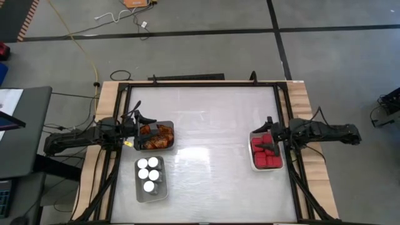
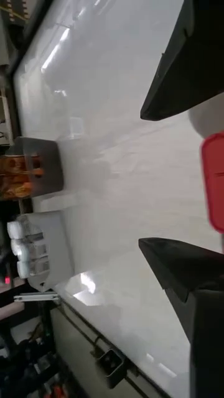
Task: Sort spices by type
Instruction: Return to Home Position
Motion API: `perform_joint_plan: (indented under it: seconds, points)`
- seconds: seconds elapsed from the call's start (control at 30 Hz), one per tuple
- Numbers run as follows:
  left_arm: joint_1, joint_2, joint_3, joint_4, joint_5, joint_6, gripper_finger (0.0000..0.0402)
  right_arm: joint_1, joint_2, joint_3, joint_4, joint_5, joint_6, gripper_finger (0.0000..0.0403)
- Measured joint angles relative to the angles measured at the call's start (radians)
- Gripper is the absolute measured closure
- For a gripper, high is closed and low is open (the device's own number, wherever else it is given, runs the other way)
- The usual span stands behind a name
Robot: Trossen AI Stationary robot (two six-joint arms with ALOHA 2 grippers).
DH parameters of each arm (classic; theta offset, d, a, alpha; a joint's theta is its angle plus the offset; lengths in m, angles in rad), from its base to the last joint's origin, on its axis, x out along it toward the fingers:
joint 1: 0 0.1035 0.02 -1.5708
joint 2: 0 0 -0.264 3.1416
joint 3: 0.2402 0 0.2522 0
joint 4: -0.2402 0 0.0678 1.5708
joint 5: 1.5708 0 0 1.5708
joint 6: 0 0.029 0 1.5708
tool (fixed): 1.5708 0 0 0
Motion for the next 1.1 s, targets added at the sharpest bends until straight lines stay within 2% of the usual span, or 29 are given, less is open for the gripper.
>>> perform_joint_plan:
  seconds: [0.33,1.1]
  points:
    - [0.0,0.0,0.0,0.0,0.0,0.0,0.0096,0.0,0.0,-0.026,0.011,0.002,-0.06,0.0051]
    - [0.0,0.0,0.0,0.0,-0.001,0.0,0.0096,0.0,0.0,-0.027,0.019,0.011,-0.071,0.0051]
